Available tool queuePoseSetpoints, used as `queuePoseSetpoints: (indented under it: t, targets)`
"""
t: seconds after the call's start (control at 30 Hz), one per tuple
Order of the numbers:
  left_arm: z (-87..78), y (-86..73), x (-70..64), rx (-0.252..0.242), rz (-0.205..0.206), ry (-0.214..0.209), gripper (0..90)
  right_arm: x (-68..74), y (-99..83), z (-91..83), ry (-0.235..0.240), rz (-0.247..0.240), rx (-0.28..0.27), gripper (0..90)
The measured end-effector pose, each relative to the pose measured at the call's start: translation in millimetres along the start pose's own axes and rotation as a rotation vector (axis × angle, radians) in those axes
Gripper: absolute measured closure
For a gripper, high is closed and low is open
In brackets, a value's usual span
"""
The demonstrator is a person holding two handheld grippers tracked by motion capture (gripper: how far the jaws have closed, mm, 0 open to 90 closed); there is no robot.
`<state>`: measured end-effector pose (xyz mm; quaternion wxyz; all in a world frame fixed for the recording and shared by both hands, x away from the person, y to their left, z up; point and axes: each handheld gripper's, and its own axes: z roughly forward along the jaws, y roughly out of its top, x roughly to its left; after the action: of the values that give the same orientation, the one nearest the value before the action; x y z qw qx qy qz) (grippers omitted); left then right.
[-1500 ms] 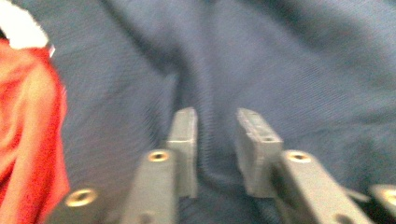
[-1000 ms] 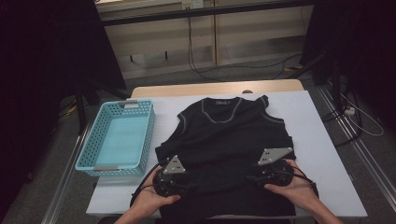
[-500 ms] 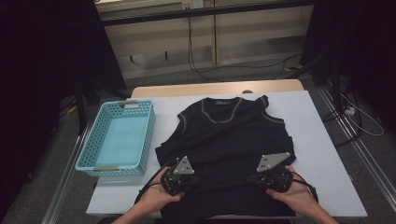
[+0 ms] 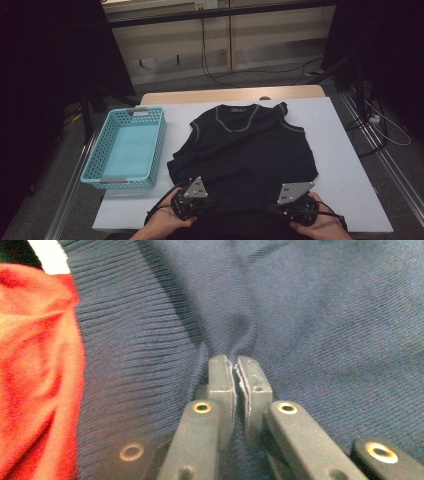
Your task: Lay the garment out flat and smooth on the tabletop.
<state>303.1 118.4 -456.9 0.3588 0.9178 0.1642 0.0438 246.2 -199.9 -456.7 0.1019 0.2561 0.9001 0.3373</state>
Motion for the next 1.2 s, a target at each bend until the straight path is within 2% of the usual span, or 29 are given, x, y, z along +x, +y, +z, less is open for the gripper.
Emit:
queuePoseSetpoints:
  t: [0.17,0.23,0.27,0.3,0.37,0.4,0.47,0.57,0.63,0.67,0.73,0.77,0.8,0.83,0.9,0.97,1.07,1.1,1.17,1.2]
  targets:
    - [-1.5,-1.7,1.4,0.003,-0.003,-0.017,86.4,10.9,-4.0,-4.6,0.029,-0.012,-0.002,86.8]
    - [-2.9,-2.4,0.2,0.003,-0.014,-0.035,86.4,14.7,-5.2,-6.6,0.031,-0.015,-0.004,86.6]
    - [-3.7,-3.3,-1.1,0.005,-0.036,-0.048,86.5,14.9,-5.4,-7.5,0.024,-0.013,-0.008,86.1]
    - [-5.4,-4.1,-2.2,0.013,-0.031,-0.061,86.6,13.9,-5.3,-8.2,0.019,0.000,-0.016,83.5]
    - [-8.3,-5.8,-5.0,0.024,-0.014,-0.072,86.6,11.0,-5.3,-10.1,0.025,0.007,-0.037,71.4]
    - [-10.2,-7.1,-7.1,0.026,-0.012,-0.085,86.6,10.4,-5.3,-11.0,0.017,0.011,-0.044,68.2]
    - [-14.4,-9.1,-10.0,0.039,-0.002,-0.084,86.7,8.7,-5.1,-12.7,0.012,0.014,-0.058,61.5]
    - [-23.4,-11.4,-10.5,-0.016,-0.031,-0.083,86.6,7.2,-5.1,-16.0,-0.006,0.025,-0.072,56.6]
    - [-25.2,-10.8,-7.3,-0.018,-0.045,-0.068,85.4,4.2,-5.1,-19.4,-0.014,0.044,-0.096,53.1]
    - [-26.1,-10.1,-4.6,-0.028,-0.052,-0.053,81.0,2.1,-4.8,-20.8,-0.011,0.048,-0.107,52.8]
    - [-31.8,-9.4,2.4,-0.039,-0.067,0.015,61.7,-2.3,-4.1,-23.6,-0.033,0.054,-0.120,51.6]
    - [-36.2,-10.0,6.9,-0.068,-0.087,0.045,55.4,-5.6,-4.4,-24.8,-0.039,0.060,-0.126,51.0]
    - [-40.3,-11.0,11.8,-0.090,-0.110,0.076,52.3,-9.5,-5.3,-26.0,-0.044,0.072,-0.129,50.8]
    - [-44.0,-12.1,17.5,-0.087,-0.116,0.105,50.6,-14.0,-6.6,-26.9,-0.058,0.084,-0.130,50.8]
    - [-45.6,-16.1,26.1,-0.088,-0.137,0.136,49.9,-23.2,-9.0,-27.7,-0.084,0.105,-0.124,51.1]
    - [-42.4,-19.2,30.3,-0.072,-0.136,0.142,48.9,-34.3,-12.3,-29.2,-0.122,0.126,-0.113,51.5]
    - [-34.5,-21.5,28.2,-0.049,-0.101,0.145,46.4,-52.9,-21.0,-34.8,-0.181,0.155,-0.088,51.1]
    - [-32.4,-21.9,27.7,-0.038,-0.084,0.146,45.3,-58.1,-24.8,-36.4,-0.196,0.170,-0.081,49.6]
    - [-28.0,-23.2,27.3,-0.017,-0.075,0.139,44.7,-66.7,-33.0,-37.8,-0.210,0.197,-0.066,46.8]
    - [-25.8,-24.2,27.1,-0.016,-0.084,0.138,44.7,-69.2,-36.7,-37.3,-0.220,0.205,-0.055,43.8]
